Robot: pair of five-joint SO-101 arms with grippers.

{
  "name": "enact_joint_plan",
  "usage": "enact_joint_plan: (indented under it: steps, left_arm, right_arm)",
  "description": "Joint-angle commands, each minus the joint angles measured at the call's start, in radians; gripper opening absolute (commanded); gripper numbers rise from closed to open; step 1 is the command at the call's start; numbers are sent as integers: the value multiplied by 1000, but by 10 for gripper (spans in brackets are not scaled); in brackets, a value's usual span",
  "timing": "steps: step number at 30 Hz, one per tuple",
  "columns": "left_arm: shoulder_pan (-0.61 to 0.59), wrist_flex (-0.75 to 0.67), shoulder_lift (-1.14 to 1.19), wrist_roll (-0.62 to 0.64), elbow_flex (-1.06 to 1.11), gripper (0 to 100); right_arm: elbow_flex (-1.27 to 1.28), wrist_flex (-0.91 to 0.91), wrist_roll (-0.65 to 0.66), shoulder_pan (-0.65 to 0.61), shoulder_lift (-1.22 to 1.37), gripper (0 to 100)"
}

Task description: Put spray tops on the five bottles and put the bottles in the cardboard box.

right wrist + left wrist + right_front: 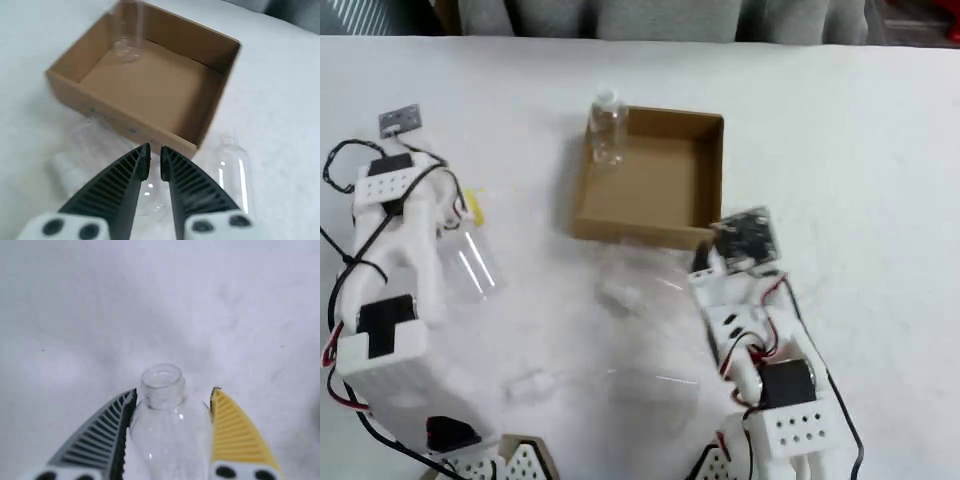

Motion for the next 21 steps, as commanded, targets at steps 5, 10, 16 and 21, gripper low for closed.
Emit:
enact_joint_plan:
  steps: [5, 10, 16, 21]
  left_arm:
    - [-10, -34, 7, 6, -66, 125]
    - [-10, -58, 12, 3, -66, 125]
    - [-16, -58, 12, 5, -74, 125]
    - [-18, -58, 15, 6, -83, 125]
  right_arm:
    - [-161, 292, 261, -519, -2, 21]
    - [-160, 384, 396, -773, 1, 21]
    - [-124, 343, 411, -966, 130, 113]
    - [-120, 125, 416, -989, 390, 179]
